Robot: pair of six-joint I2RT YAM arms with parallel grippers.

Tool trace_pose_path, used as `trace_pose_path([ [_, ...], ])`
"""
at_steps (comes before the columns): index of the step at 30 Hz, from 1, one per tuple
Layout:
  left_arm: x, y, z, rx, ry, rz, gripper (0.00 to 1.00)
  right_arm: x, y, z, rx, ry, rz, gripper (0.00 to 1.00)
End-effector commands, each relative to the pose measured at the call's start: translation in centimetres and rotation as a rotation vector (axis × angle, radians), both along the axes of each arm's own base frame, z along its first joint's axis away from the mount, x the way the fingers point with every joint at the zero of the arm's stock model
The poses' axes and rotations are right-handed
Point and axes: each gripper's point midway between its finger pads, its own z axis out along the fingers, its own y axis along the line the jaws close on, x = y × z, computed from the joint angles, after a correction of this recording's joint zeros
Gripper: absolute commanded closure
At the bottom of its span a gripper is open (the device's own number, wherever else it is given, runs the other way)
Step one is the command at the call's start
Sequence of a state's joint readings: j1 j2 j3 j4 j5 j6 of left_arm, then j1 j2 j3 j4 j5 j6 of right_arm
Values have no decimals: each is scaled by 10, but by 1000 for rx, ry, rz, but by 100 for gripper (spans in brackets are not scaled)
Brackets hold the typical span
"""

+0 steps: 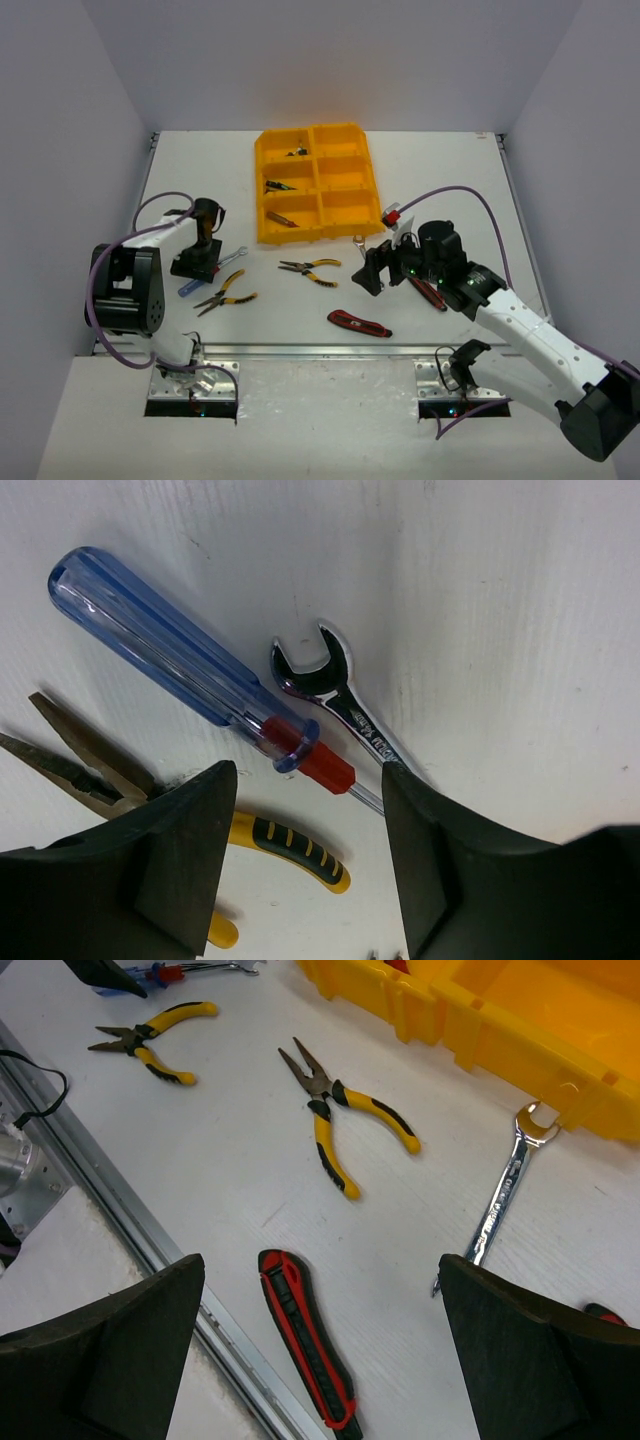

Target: Sort the tools into containers

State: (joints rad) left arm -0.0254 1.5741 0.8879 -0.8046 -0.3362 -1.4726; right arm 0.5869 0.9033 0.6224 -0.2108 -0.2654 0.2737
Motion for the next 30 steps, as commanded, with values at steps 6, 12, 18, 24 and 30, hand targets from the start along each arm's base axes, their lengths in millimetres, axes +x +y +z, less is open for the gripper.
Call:
trace_pose_path([
  [6, 0, 2, 2, 9, -69, 13, 64, 6, 7, 13, 35, -29, 4, 1],
  [12, 1, 0, -4, -1, -59, -9, 69, 5, 7, 13, 38, -24, 7, 1],
  [18, 1, -3, -13, -15, -61, -28, 66, 4, 8, 11, 38, -18, 13, 1],
  [24, 0, -5, -19, -26, -53, -35, 64, 5, 7, 11, 36, -23, 10, 2],
  [30, 4, -6, -10, -32, -89, -38, 92, 5, 6, 13, 34, -33, 6, 2],
])
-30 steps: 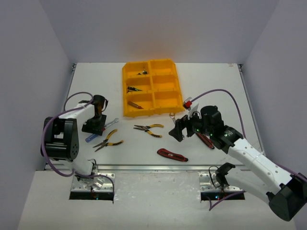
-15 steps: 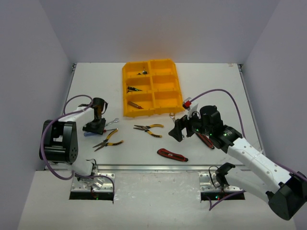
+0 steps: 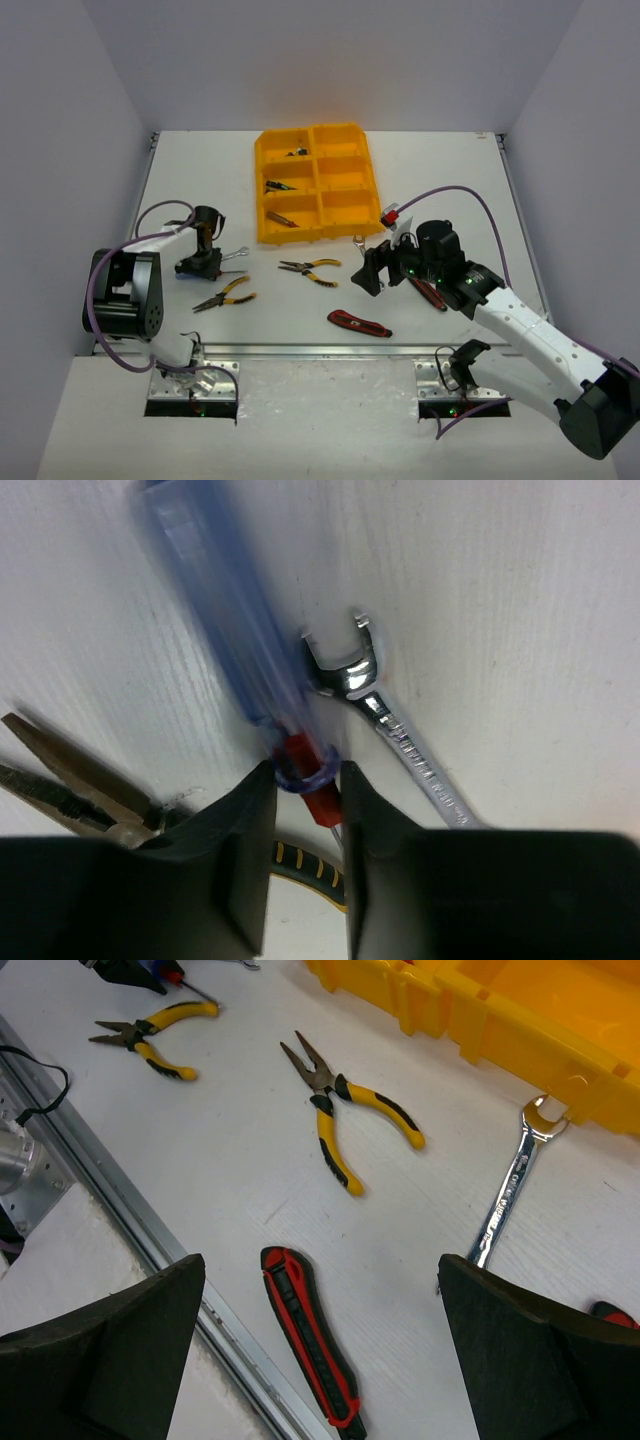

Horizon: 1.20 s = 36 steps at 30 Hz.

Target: Sort the tools into containers

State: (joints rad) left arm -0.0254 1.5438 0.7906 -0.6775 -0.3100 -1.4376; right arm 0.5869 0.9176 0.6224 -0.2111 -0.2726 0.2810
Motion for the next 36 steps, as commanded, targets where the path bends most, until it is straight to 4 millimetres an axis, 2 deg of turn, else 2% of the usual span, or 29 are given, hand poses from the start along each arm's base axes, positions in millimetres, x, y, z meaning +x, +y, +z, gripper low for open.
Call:
trace_pose_path([
  [1, 10, -2, 12, -11, -71, -2, 96, 6, 4, 17, 34, -55, 0, 2],
  [3, 15, -3, 25, -14, -119, -2, 100, 6, 3, 18, 32, -55, -4, 2],
  [14, 45, -2, 114, 13, -416, -70, 100, 11, -6, 19, -6, -79, -39, 2],
  [16, 53, -8, 130, 30, -475, -119, 100, 13, -9, 20, -12, -88, -59, 2],
  [18, 65, -27, 152, 62, -558, -194, 100, 15, -13, 20, -17, -95, -91, 2],
  [20, 77, -36, 173, 136, -609, -214, 100, 17, -20, 23, -16, -109, -131, 2],
  [22, 87, -52, 183, 170, -614, -229, 100, 18, -27, 27, -19, -119, -175, 2],
  [26, 106, -75, 185, 189, -601, -223, 100, 16, -39, 32, -23, -124, -237, 2],
  [29, 130, -101, 179, 215, -583, -238, 100, 13, -51, 37, -22, -144, -283, 2],
  [36, 162, -146, 144, 193, -523, -254, 100, 4, -71, 42, -53, -170, -337, 2],
])
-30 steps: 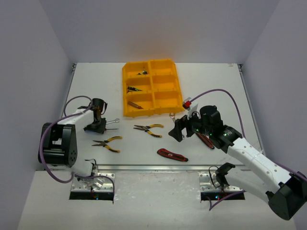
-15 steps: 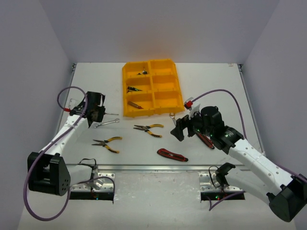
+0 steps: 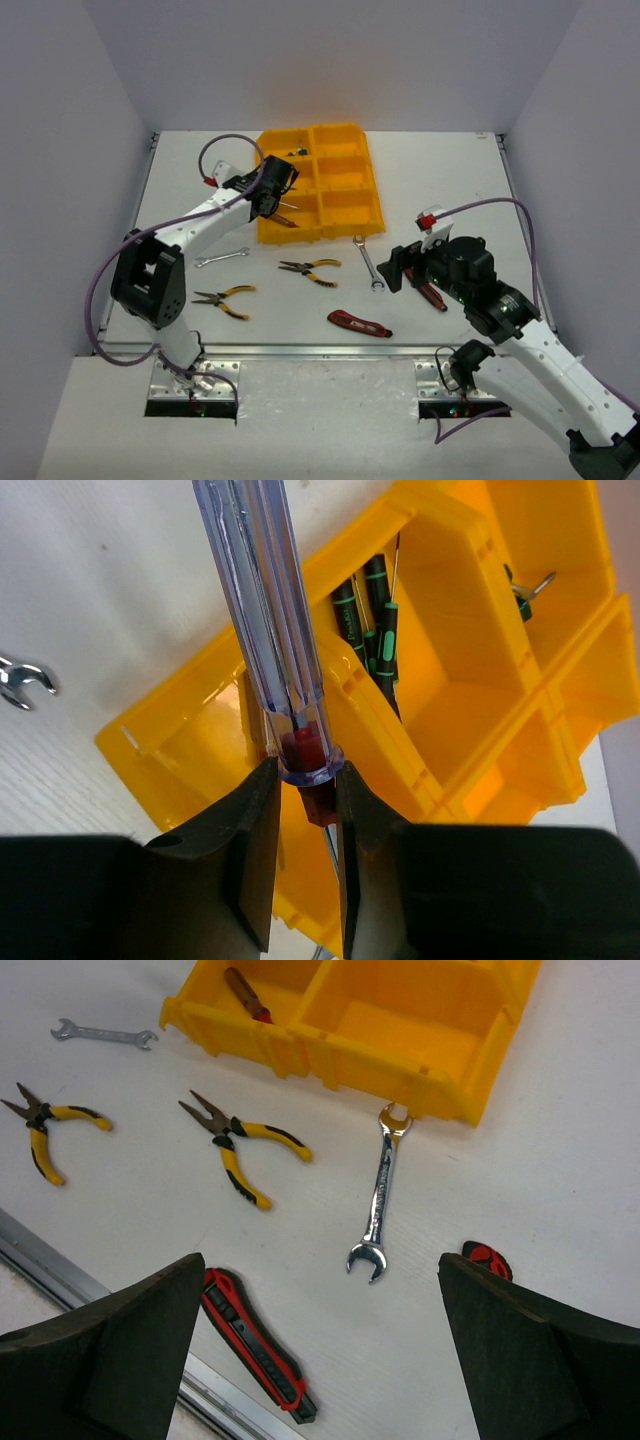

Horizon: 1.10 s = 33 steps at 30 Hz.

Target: Sort the tools into containers

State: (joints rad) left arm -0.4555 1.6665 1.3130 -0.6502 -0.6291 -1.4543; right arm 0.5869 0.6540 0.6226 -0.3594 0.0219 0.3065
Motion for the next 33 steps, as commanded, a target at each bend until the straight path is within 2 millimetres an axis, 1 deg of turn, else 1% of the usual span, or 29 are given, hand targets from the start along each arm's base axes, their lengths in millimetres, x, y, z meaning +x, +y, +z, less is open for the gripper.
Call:
trace_pose_path([
  [1, 19, -19, -1, -8, -32, 35, 100, 0, -16, 7, -22, -18, -68, 2],
  [3, 27, -32, -12, -11, -23, 35, 100, -3, -21, 9, -28, -32, -81, 1],
  [5, 30, -43, -13, -13, -29, 30, 100, -5, -23, 12, -22, -38, -83, 2],
  [6, 31, -47, -22, -3, -14, 23, 100, -7, -23, 12, -21, -34, -79, 1],
  [10, 32, -53, -41, 11, 24, 28, 100, -10, -22, 18, -10, -40, -66, 1],
  [13, 30, -56, -49, 13, 38, 27, 100, -12, -23, 22, -3, -51, -64, 1],
  [20, 30, -69, -57, 3, 48, 2, 99, -13, -24, 20, -12, -48, -60, 1],
  [23, 30, -72, -56, -2, 48, -5, 94, -12, -22, 18, -16, -42, -55, 1],
  [24, 29, -72, -55, -3, 47, -10, 85, -12, -22, 18, -16, -40, -54, 1],
  [25, 28, -73, -53, -5, 45, -15, 73, -12, -22, 18, -17, -38, -52, 1],
  [26, 27, -72, -51, -3, 40, -22, 66, -12, -21, 18, -17, -37, -51, 2],
  [28, 25, -70, -46, 3, 24, -46, 47, -12, -21, 17, -18, -32, -50, 1],
  [30, 22, -68, -31, -9, -12, -56, 26, -11, -19, 14, -19, -24, -47, 1],
  [31, 21, -68, -26, -12, -25, -62, 19, -11, -18, 14, -17, -21, -45, 1],
  [32, 21, -67, -23, -15, -33, -62, 17, -11, -18, 13, -15, -19, -43, 1],
  [33, 17, -64, -13, -18, -54, -64, 10, -10, -16, 12, -12, -17, -40, 1],
])
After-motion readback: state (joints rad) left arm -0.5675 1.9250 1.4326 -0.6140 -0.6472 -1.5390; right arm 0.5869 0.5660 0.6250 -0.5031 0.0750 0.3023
